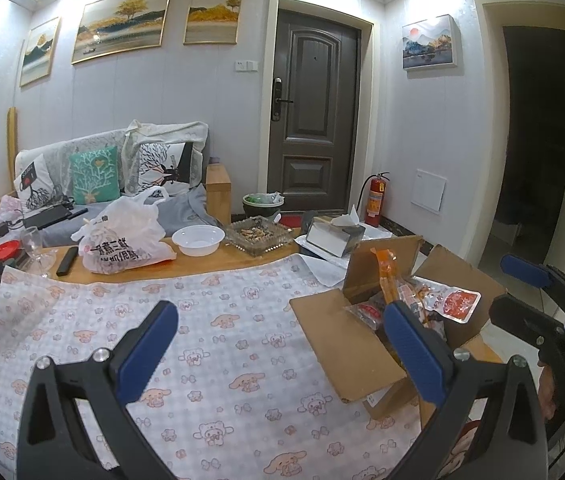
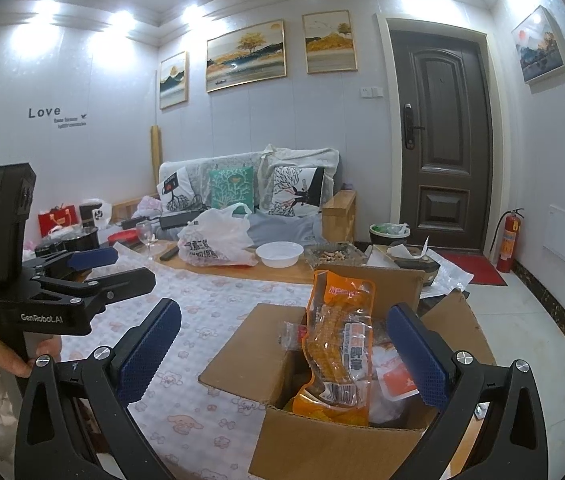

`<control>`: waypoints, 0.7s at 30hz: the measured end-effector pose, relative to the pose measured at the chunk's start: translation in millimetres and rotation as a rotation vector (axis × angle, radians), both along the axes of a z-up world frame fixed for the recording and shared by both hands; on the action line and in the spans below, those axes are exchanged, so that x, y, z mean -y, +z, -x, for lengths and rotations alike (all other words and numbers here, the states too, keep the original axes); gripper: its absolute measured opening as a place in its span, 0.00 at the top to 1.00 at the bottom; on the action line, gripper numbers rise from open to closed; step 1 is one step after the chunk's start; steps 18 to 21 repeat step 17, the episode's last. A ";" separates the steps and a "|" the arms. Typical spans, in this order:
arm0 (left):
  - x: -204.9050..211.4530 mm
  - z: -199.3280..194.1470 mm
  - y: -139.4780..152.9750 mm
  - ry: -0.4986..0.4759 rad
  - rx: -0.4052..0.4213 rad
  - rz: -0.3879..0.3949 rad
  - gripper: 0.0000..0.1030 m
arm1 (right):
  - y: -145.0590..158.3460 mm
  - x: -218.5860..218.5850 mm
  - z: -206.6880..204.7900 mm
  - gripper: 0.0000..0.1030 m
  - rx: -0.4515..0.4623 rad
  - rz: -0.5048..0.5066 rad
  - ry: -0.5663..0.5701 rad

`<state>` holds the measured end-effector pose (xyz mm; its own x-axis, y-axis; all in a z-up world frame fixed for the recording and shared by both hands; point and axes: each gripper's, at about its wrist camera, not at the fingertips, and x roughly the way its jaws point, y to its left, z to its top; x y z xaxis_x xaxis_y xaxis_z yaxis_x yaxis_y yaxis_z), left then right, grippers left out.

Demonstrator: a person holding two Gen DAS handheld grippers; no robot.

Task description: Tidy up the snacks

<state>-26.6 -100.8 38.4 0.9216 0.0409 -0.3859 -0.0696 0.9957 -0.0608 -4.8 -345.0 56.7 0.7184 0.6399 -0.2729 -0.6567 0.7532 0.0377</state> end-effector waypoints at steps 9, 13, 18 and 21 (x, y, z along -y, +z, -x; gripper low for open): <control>-0.2 0.6 -1.1 -0.002 0.001 0.001 0.01 | -0.1 -0.5 0.0 0.00 0.000 0.000 -0.001; -0.1 0.4 -0.9 -0.002 0.001 0.001 0.01 | 0.0 -0.4 0.0 0.00 0.000 -0.001 -0.001; 0.4 1.3 -2.2 -0.006 -0.003 0.001 0.01 | 0.1 -0.4 0.0 0.00 -0.001 -0.002 -0.001; 0.4 1.3 -2.2 -0.006 -0.003 0.001 0.01 | 0.1 -0.4 0.0 0.00 -0.001 -0.002 -0.001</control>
